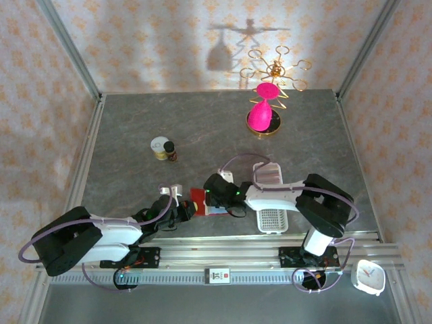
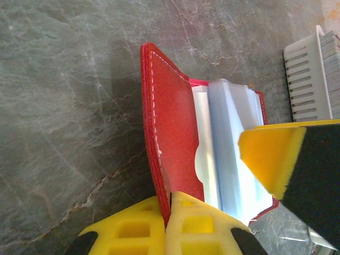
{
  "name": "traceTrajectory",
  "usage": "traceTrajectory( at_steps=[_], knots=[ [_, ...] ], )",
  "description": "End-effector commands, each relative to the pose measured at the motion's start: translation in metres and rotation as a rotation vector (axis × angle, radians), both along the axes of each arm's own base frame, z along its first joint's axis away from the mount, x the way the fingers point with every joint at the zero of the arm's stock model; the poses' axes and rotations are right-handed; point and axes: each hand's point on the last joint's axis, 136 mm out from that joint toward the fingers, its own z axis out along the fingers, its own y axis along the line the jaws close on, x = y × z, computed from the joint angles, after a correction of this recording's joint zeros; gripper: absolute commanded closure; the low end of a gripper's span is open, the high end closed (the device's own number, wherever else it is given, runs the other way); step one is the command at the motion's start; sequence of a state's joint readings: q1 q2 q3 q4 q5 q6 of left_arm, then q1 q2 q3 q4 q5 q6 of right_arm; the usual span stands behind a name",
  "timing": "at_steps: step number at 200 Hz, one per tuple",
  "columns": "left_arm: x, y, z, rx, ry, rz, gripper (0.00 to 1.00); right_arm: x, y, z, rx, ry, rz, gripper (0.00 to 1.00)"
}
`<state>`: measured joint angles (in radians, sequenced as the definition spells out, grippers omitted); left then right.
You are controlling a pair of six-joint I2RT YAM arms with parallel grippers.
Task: Put the credit cards into the card holder
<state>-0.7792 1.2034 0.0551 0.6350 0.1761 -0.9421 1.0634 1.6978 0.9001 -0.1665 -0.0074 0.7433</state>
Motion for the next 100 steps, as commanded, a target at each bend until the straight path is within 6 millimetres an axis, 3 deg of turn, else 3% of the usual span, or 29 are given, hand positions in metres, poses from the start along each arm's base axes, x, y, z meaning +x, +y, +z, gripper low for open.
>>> traceTrajectory(
  at_steps=[1, 46, 68, 100],
  knots=[
    [-0.005, 0.003, -0.003, 0.007, -0.006, -0.003, 1.00, -0.013, -0.014, -0.028, -0.112, 0.051, 0.001, 0.46],
    [-0.005, 0.013, -0.008, 0.027, -0.010, 0.036, 1.00, -0.015, 0.024, -0.005, 0.118, 0.059, 0.027, 0.45],
    [-0.006, 0.013, -0.007, 0.025, -0.010, 0.035, 0.93, -0.015, 0.034, 0.004, 0.179, 0.062, 0.028, 0.45],
    [-0.007, 0.013, -0.007, 0.014, -0.015, 0.025, 0.95, -0.017, 0.048, 0.011, 0.276, 0.079, 0.034, 0.45]
  ],
)
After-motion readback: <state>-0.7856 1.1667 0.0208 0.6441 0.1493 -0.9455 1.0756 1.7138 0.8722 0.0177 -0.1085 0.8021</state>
